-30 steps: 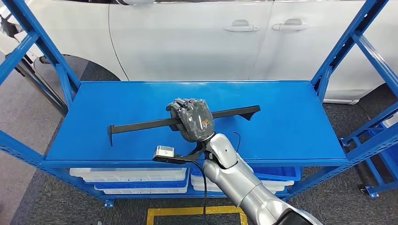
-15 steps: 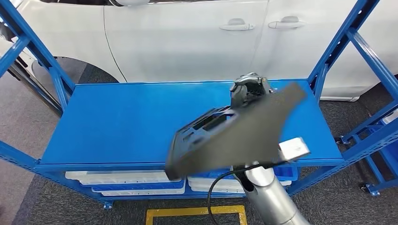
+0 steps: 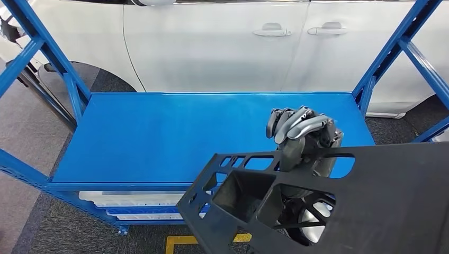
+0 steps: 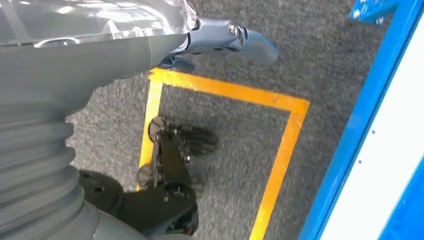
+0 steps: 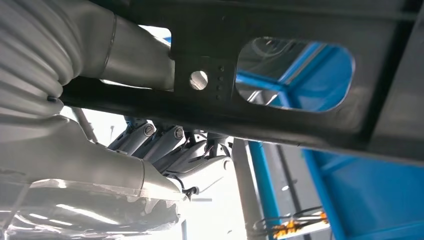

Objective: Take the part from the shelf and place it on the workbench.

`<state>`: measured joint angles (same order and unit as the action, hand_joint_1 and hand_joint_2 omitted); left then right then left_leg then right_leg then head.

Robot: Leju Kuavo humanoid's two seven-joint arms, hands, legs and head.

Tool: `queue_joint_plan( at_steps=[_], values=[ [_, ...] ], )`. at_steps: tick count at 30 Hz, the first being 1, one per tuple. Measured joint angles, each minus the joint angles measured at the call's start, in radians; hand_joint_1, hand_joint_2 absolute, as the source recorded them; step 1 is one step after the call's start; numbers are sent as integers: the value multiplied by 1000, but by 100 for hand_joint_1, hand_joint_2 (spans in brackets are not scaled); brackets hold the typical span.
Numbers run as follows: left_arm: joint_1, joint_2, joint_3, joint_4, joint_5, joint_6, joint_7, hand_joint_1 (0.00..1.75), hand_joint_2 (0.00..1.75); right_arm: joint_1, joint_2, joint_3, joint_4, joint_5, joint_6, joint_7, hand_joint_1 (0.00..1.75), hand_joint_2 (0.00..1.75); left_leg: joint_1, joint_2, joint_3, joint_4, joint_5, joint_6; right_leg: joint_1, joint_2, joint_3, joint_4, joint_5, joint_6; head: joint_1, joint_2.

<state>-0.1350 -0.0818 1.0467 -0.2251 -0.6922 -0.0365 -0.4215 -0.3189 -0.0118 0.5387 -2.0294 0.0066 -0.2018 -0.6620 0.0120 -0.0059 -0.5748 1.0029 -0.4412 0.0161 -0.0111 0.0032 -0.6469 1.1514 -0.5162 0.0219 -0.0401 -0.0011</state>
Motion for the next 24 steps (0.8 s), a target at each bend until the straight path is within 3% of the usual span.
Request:
queue_joint_plan(
  at_steps=[2, 6, 8, 10, 11, 12, 13, 15, 17, 21, 22, 24],
  values=[
    [-1, -1, 0, 0, -1, 0, -1, 0, 175, 4, -6, 14, -21, 9, 15, 2, 175, 175, -3, -1, -2, 8, -5, -11, -1, 1, 59, -121, 56, -8, 0, 0],
    [-3, -2, 0, 0, 2, 1, -4, 0, 175, 2, -8, 28, -24, 14, 22, 9, 175, 175, -1, -1, -6, 19, -18, -33, 1, 1, 61, -133, 62, -32, 0, 0],
    [-4, -4, 1, 0, 7, 4, -1, 0, 175, -4, -8, 33, -21, 10, 26, 10, 175, 175, 1, 0, -34, 93, -72, -41, -2, -3, 62, -138, 68, -42, 0, 0],
    [-1, -6, 2, 1, 10, 10, 4, 0, 175, -10, -7, 35, -14, -3, 30, 10, 175, 175, 2, 0, -87, 223, -143, -47, 1, -5, 57, -136, 71, -46, 0, 0],
    [2, -7, 4, 1, 13, 14, 6, 0, 175, -12, -7, 35, -9, -12, 33, 10, 175, 175, 2, 0, -105, 272, -160, -48, 3, -5, 54, -135, 72, -47, 0, 0],
    [7, -7, 6, 1, 15, 17, 7, 0, 175, -14, -7, 35, -5, -20, 36, 11, 175, 175, 2, 0, -109, 289, -160, -47, 4, -5, 51, -133, 72, -48, 0, 0],
    [10, -7, 7, 1, 18, 20, 8, 0, 175, -17, -7, 35, 0, -26, 39, 12, 175, 175, 2, 0, -92, 265, -141, -45, 6, -5, 49, -130, 73, -48, 0, 0],
    [16, -6, 11, 1, 23, 25, 11, 0, 175, -25, -7, 35, 7, -38, 42, 16, 175, 175, 0, 0, -19, 133, -82, -34, 8, -5, 47, -127, 74, -47, 0, 0],
    [19, -6, 18, 1, 27, 30, 12, 0, 175, -41, -7, 36, 14, -50, 41, 20, 175, 175, -6, -1, 33, 29, -47, -24, 10, -5, 44, -125, 79, -39, 0, 0],
    [31, -6, 28, 1, 31, 42, 21, 0, 175, -65, -9, 38, 32, -80, 27, 20, 175, 175, -7, 1, 29, 4, -22, -4, 10, -4, 33, -125, 84, -13, 0, 0],
    [33, -6, 29, 1, 31, 45, 24, 0, 175, -68, -11, 38, 37, -85, 23, 15, 175, 175, -5, 2, 23, -1, -12, 3, 10, -3, 24, -108, 63, -8, 0, 0],
    [34, -7, 32, 2, 31, 52, 29, 0, 175, -71, -15, 38, 45, -93, 19, 5, 175, 175, -3, 4, 4, -5, 6, 12, 6, -3, -10, -15, -20, 0, 0, 0]
  ],
)
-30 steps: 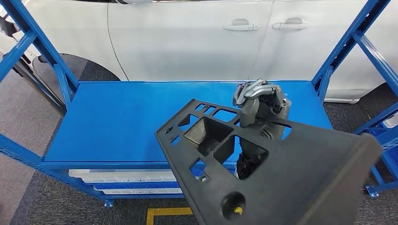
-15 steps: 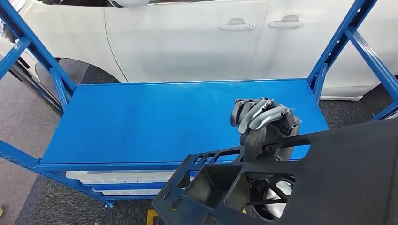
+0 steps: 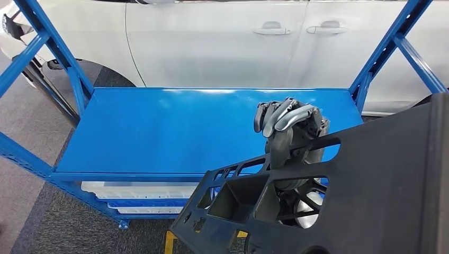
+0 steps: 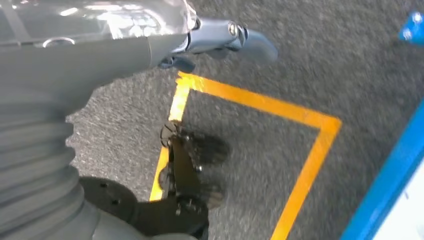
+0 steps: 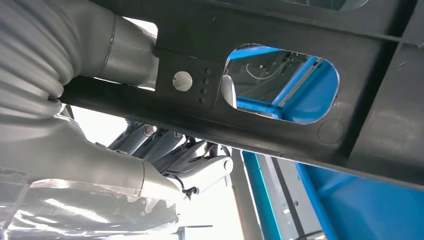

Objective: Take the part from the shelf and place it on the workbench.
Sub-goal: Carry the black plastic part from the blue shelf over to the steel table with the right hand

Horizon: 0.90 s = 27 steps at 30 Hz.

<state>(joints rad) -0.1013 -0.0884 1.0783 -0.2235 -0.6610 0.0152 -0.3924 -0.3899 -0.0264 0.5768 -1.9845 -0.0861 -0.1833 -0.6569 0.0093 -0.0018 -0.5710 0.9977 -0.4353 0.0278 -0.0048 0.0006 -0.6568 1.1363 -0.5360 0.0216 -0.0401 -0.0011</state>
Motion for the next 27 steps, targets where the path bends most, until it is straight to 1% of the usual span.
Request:
queue_joint_plan(
  at_steps=[1, 2, 3, 4, 5, 6, 7, 8, 9, 10, 11, 12, 13, 14, 15, 16, 17, 18, 19, 20, 21, 22, 23, 24, 25, 26, 27],
  values=[
    [1, 0, 1, 0, 0, 3, 2, 0, 175, -1, -3, 0, 4, -5, -2, -5, 175, 175, 0, 0, -12, 1, 8, 2, -1, 0, -20, 67, -44, 3, 0, 0],
    [2, 0, 2, 0, 0, 5, 4, 0, 175, -1, -5, 1, 8, -13, -6, -8, 175, 175, -1, 0, -24, 2, 15, 2, -2, 0, -34, 126, -72, 6, 0, 0],
    [3, 0, 4, 0, 0, 6, 6, 0, 175, -3, -9, 2, 12, -23, -12, -10, 175, 175, -1, 0, -35, 4, 23, 1, -2, 0, -34, 158, -79, 8, 0, 0],
    [4, 0, 5, 0, 0, 7, 8, 0, 175, -6, -12, 2, 15, -35, -18, -10, 175, 175, -1, 1, -48, 7, 30, 0, -3, 0, -17, 156, -66, 9, 0, 0],
    [5, 0, 7, 0, 0, 7, 9, 0, 175, -11, -14, 2, 16, -47, -24, -7, 175, 175, -1, 0, -59, 11, 37, -2, -3, 0, 17, 116, -40, 9, 0, 0],
    [5, 0, 9, 0, 0, 6, 9, 0, 175, -19, -16, 2, 17, -56, -31, 0, 175, 175, -1, 0, -70, 16, 43, -5, -4, 0, 66, 48, -16, 8, 0, 0],
    [6, 0, 10, 0, 0, 6, 9, 0, 175, -29, -17, 3, 17, -63, -39, 9, 175, 175, -2, 0, -80, 22, 48, -9, -3, 0, 113, -25, -4, 5, 0, 0],
    [6, 0, 11, 0, 0, 6, 9, 0, 175, -38, -18, 4, 17, -67, -47, 18, 175, 175, -4, -1, -86, 25, 55, -14, -2, 0, 146, -79, 2, 0, 0, 0],
    [6, 0, 13, 0, 0, 6, 10, 0, 175, -46, -21, 6, 17, -71, -56, 27, 175, 175, -5, -1, -90, 27, 61, -20, 0, 1, 164, -112, 0, -6, 0, 0],
    [6, 1, 14, 0, -1, 6, 10, 0, 175, -52, -26, 8, 17, -74, -64, 33, 175, 175, -5, -1, -92, 26, 69, -25, 3, 2, 165, -123, -1, -13, 0, 0],
    [6, 1, 16, 0, -2, 7, 11, 0, 175, -56, -30, 11, 17, -77, -69, 35, 175, 175, -5, -2, -92, 23, 78, -31, 2, 3, 160, -121, 7, -20, 0, 0],
    [7, 2, 17, 0, -2, 10, 12, 0, 175, -60, -36, 15, 18, -80, -72, 36, 175, 175, -4, -3, -96, 24, 77, -37, 1, 1, 154, -124, 15, -27, 0, 0],
    [8, 3, 17, 0, -2, 13, 13, 0, 175, -63, -40, 18, 19, -83, -74, 36, 175, 175, -3, -4, -103, 36, 59, -42, -1, -1, 146, -126, 26, -36, 0, 0],
    [9, 4, 18, 0, -2, 16, 14, 0, 175, -66, -44, 21, 21, -87, -74, 34, 175, 175, -1, -5, -114, 67, 21, -47, -2, -3, 135, -128, 38, -43, 0, 0],
    [9, 4, 18, 0, -2, 18, 15, 0, 175, -69, -48, 24, 24, -92, -72, 32, 175, 175, 2, -5, -129, 117, -32, -51, -3, -5, 122, -129, 50, -49, 0, 0],
    [9, 4, 19, 0, -1, 19, 16, 0, 175, -74, -51, 26, 28, -100, -70, 29, 175, 175, 3, -4, -145, 182, -84, -55, -2, -5, 107, -128, 61, -52, 0, 0],
    [8, 4, 19, 0, -1, 19, 16, 0, 175, -80, -55, 29, 34, -109, -68, 27, 175, 175, 4, -4, -157, 247, -119, -58, 0, -5, 92, -127, 73, -52, 0, 0],
    [8, 4, 19, 0, -1, 20, 17, 0, 175, -89, -60, 32, 42, -120, -69, 27, 175, 175, 4, -4, -160, 295, -130, -60, 1, -5, 76, -125, 84, -52, 0, 0],
    [7, 4, 20, 0, -1, 20, 17, 0, 175, -102, -65, 36, 50, -133, -73, 30, 175, 175, 4, -4, -148, 314, -119, -60, 2, -5, 60, -123, 95, -51, 0, 0],
    [7, 4, 20, 0, -1, 19, 17, 0, 175, -119, -72, 39, 57, -147, -80, 35, 175, 175, 4, -4, -118, 295, -92, -58, 2, -5, 44, -120, 106, -50, 0, 0],
    [6, 4, 20, 0, -1, 19, 17, 0, 175, -136, -79, 42, 64, -160, -89, 40, 175, 175, 3, -4, -71, 242, -68, -53, 3, -4, 29, -117, 117, -48, 0, 0],
    [4, 5, 20, 0, -2, 19, 17, 0, 175, -153, -86, 44, 70, -173, -98, 46, 175, 175, 1, -4, -12, 167, -60, -46, 4, -4, 18, -115, 126, -44, 0, 0],
    [1, 6, 20, 0, -3, 20, 17, 0, 175, -167, -94, 45, 74, -186, -107, 51, 175, 175, -1, -5, 41, 90, -65, -40, 5, -4, 11, -114, 135, -40, 0, 0],
    [-1, 6, 20, 0, -5, 20, 16, 0, 175, -178, -101, 47, 78, -198, -113, 54, 175, 175, -4, -5, 76, 36, -75, -35, 5, -6, 8, -116, 143, -34, 0, 0],
    [-2, 7, 20, 0, -6, 20, 16, 0, 175, -187, -108, 48, 80, -208, -117, 56, 175, 175, -8, -6, 93, 3, -83, -31, 4, -8, 6, -118, 153, -28, 0, 0],
    [-2, 7, 20, 0, -7, 20, 15, 0, 175, -192, -115, 49, 83, -215, -121, 56, 175, 175, -10, -6, 92, -10, -78, -26, 3, -9, 6, -123, 164, -21, 0, 0],
    [-2, 6, 20, 0, -8, 20, 15, 0, 175, -194, -121, 51, 85, -218, -125, 53, 175, 175, -9, -4, 85, -13, -65, -21, 2, -9, 3, -126, 168, -15, 0, 0]
  ],
)
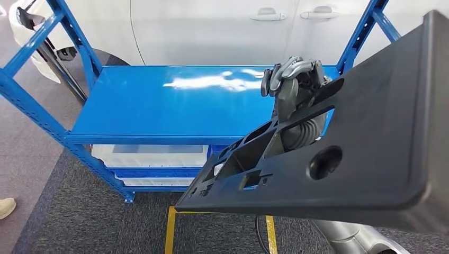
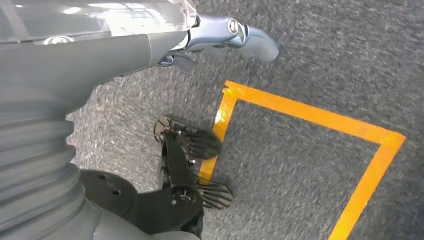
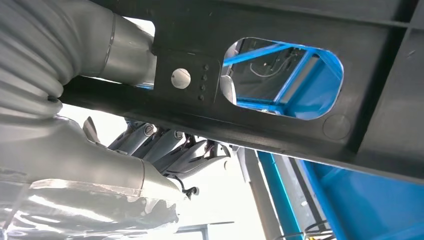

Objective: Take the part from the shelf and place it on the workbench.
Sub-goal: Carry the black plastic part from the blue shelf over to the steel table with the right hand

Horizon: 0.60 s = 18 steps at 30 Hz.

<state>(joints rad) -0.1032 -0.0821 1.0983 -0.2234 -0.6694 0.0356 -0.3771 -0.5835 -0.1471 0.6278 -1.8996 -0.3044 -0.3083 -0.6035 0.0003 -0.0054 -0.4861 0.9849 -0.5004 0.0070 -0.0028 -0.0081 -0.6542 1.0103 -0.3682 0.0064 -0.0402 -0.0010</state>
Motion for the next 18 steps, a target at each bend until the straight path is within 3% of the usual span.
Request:
queue_joint_plan(
  at_steps=[1, 2, 3, 5, 6, 7, 8, 9, 10, 12, 13, 15, 16, 17, 18],
  values=[
    [0, 0, 0, 0, 0, 0, 0, 0, 175, 1, -5, 1, 2, 1, -4, -6, 175, 175, 2, 2, -8, -5, 12, 7, -1, 2, -7, 6, -12, 5, 0, 0],
    [0, 0, 0, 0, 0, 0, 0, 0, 175, 5, -8, 2, 3, 5, -8, -13, 175, 175, 5, 5, -20, -9, 27, 14, -1, 4, -18, 28, -45, 10, 0, 0],
    [0, 0, 0, 1, 0, 0, 0, 0, 175, 10, -10, 4, 4, 12, -11, -21, 175, 175, 7, 7, -33, -11, 40, 19, -3, 5, -33, 71, -95, 13, 0, 0],
    [0, 0, 1, 1, 0, 0, 0, 0, 175, 27, -11, 9, 4, 30, -11, -32, 175, 175, 6, 9, -66, -8, 64, 23, -5, 6, -61, 197, -191, 19, 0, 0],
    [1, 0, 1, 1, 0, -1, 0, 0, 175, 37, -11, 12, 4, 38, -10, -36, 175, 175, 5, 9, -83, -5, 75, 23, -5, 6, -66, 254, -206, 22, 0, 0],
    [2, 0, 1, 1, 0, -2, 0, 0, 175, 45, -11, 15, 3, 47, -7, -37, 175, 175, 5, 10, -102, -1, 86, 21, -6, 6, -60, 285, -195, 24, 0, 0],
    [2, -1, 1, 1, -1, -4, -1, 0, 175, 53, -11, 18, 3, 56, -1, -37, 175, 175, 6, 10, -121, 5, 96, 19, -8, 6, -38, 285, -167, 25, 0, 0],
    [2, -1, 1, 1, -2, -5, -1, 0, 175, 59, -10, 20, 2, 64, 5, -36, 175, 175, 6, 10, -139, 13, 104, 16, -10, 6, 1, 248, -137, 26, 0, 0],
    [2, -1, 1, 1, -3, -6, -1, 0, 175, 64, -10, 21, 0, 72, 11, -34, 175, 175, 6, 10, -155, 21, 111, 12, -11, 6, 52, 183, -129, 26, 0, 0],
    [4, -1, 1, 1, -4, -6, -2, 0, 175, 74, -6, 20, -6, 88, 20, -31, 175, 175, 4, 9, -174, 37, 123, 2, -8, 8, 143, 53, -155, 16, 0, 0],
    [4, -1, 1, 1, -5, -6, -3, 0, 175, 79, -3, 20, -9, 96, 26, -31, 175, 175, 4, 9, -177, 40, 130, -4, -6, 10, 165, 17, -172, 9, 0, 0],
    [6, 0, 2, 1, -6, -6, -4, 0, 175, 90, 3, 17, -13, 109, 40, -29, 175, 175, 5, 7, -179, 39, 143, -16, -4, 10, 163, 7, -164, -9, 0, 0],
    [7, 0, 2, 1, -7, -6, -3, 0, 175, 94, 7, 16, -14, 116, 49, -29, 175, 175, 7, 6, -185, 44, 136, -22, -5, 9, 154, 7, -154, -17, 0, 0],
    [9, 1, 3, 1, -8, -6, -2, 0, 175, 98, 12, 15, -16, 123, 56, -28, 175, 175, 9, 5, -193, 63, 108, -28, -7, 7, 144, 5, -143, -25, 0, 0],
    [10, 2, 3, 1, -10, -6, -1, 0, 175, 101, 18, 13, -18, 131, 62, -28, 175, 175, 11, 4, -206, 100, 62, -34, -8, 6, 130, 3, -130, -32, 0, 0]
  ],
)
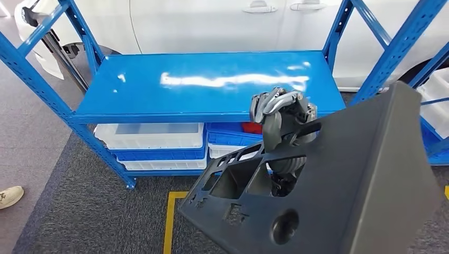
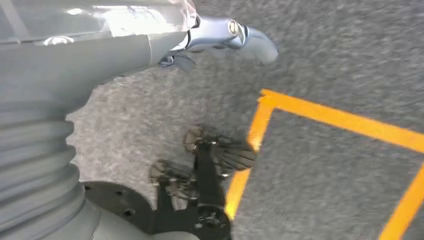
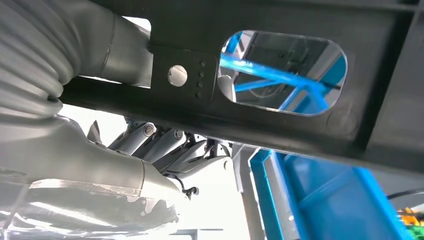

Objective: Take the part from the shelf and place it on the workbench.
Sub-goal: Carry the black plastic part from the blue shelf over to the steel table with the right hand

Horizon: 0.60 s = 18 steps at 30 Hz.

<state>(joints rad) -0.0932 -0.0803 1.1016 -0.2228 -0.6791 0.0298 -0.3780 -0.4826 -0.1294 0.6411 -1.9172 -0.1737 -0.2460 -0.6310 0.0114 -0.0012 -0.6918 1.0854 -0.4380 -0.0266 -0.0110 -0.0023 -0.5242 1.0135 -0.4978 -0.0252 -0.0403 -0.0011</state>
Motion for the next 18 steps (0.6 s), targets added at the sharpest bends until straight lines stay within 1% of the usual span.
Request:
queue_joint_plan(
  at_steps=[1, 2, 3, 4, 5, 6, 7, 8, 9, 10, 11, 12, 13, 14, 15, 16, 17, 18],
  values=[
    [0, 0, 0, 0, -1, 0, 1, 0, 175, 1, 5, -1, -2, 7, 5, 1, 175, 175, 1, 0, -15, 55, -55, -5, 1, 0, -15, 0, 11, -4, 0, 0],
    [0, 0, 0, 0, -2, 2, 3, 0, 175, 2, 9, -3, -5, 13, 10, 2, 175, 175, 2, 0, -29, 122, -100, -9, 2, 0, -30, 1, 22, -6, 0, 0],
    [-1, 1, 0, 0, -2, 4, 4, 0, 175, 3, 12, -4, -7, 19, 15, 4, 175, 175, 2, 0, -38, 184, -120, -12, 4, 0, -46, 1, 33, -6, 0, 0],
    [-1, 1, 0, 0, -3, 7, 5, 0, 175, 4, 15, -6, -9, 25, 22, 8, 175, 175, 2, 0, -38, 226, -113, -12, 5, 0, -60, 2, 43, -6, 0, 0],
    [-1, 2, 0, 0, -3, 9, 7, 0, 175, 5, 17, -7, -11, 33, 28, 11, 175, 175, 2, 0, -24, 237, -85, -11, 7, 0, -74, 2, 54, -5, 0, 0],
    [-1, 3, 0, 0, -4, 11, 10, 0, 175, 5, 19, -8, -16, 44, 35, 13, 175, 175, 1, 0, 6, 213, -52, -7, 8, 0, -87, 3, 64, -3, 0, 0],
    [-1, 4, 0, 0, -5, 11, 12, 0, 175, 4, 21, -8, -22, 57, 40, 15, 175, 175, 0, 0, 54, 156, -30, 0, 9, 0, -96, 4, 73, -1, 0, 0],
    [-2, 6, 0, 0, -6, 12, 14, 0, 175, 4, 23, -9, -32, 74, 45, 17, 175, 175, -3, -1, 112, 76, -31, 8, 10, 0, -103, 5, 80, 2, 0, 0],
    [-3, 8, 0, 0, -7, 12, 16, 0, 175, 3, 26, -10, -43, 90, 48, 19, 175, 175, -6, -1, 165, -2, -47, 15, 11, -1, -106, 5, 87, 6, 0, 0],
    [-5, 10, 0, 0, -7, 13, 18, 0, 175, 2, 28, -11, -53, 104, 50, 22, 175, 175, -10, -1, 201, -60, -67, 21, 11, -2, -107, 5, 93, 12, 0, 0],
    [-5, 11, 0, 0, -8, 15, 19, 0, 175, 1, 31, -11, -62, 115, 51, 25, 175, 175, -13, 0, 220, -93, -81, 26, 11, -2, -108, 4, 99, 18, 0, 0],
    [-5, 11, 0, 0, -9, 16, 20, 0, 175, 1, 32, -11, -68, 123, 50, 28, 175, 175, -13, 0, 221, -106, -80, 30, 11, -3, -108, 2, 105, 25, 0, 0],
    [-4, 11, 0, 0, -10, 17, 21, 0, 175, 2, 33, -11, -73, 129, 49, 30, 175, 175, -12, 2, 218, -109, -72, 35, 9, -2, -111, 5, 104, 31, 0, 0],
    [-4, 11, 0, 0, -11, 17, 22, 0, 175, 2, 33, -11, -78, 133, 48, 32, 175, 175, -9, 4, 214, -113, -63, 40, 9, -1, -119, 20, 91, 36, 0, 0],
    [-3, 11, 0, 0, -12, 16, 22, 0, 175, 3, 33, -12, -82, 137, 47, 32, 175, 175, -6, 6, 208, -116, -54, 45, 8, 0, -135, 55, 62, 40, 0, 0],
    [-3, 12, 0, 0, -13, 15, 22, 0, 175, 5, 33, -12, -85, 139, 46, 33, 175, 175, -6, 8, 201, -116, -47, 48, 6, 1, -159, 113, 22, 43, 0, 0],
    [-2, 12, 0, 0, -15, 13, 23, 0, 175, 7, 33, -12, -87, 139, 47, 33, 175, 175, -6, 10, 191, -115, -41, 51, 5, 1, -185, 184, -19, 47, 0, 0],
    [-2, 12, 0, 0, -17, 10, 24, 0, 175, 10, 33, -12, -88, 140, 47, 33, 175, 175, -7, 12, 183, -113, -36, 52, 4, 1, -207, 247, -50, 50, 0, 0]
  ],
)
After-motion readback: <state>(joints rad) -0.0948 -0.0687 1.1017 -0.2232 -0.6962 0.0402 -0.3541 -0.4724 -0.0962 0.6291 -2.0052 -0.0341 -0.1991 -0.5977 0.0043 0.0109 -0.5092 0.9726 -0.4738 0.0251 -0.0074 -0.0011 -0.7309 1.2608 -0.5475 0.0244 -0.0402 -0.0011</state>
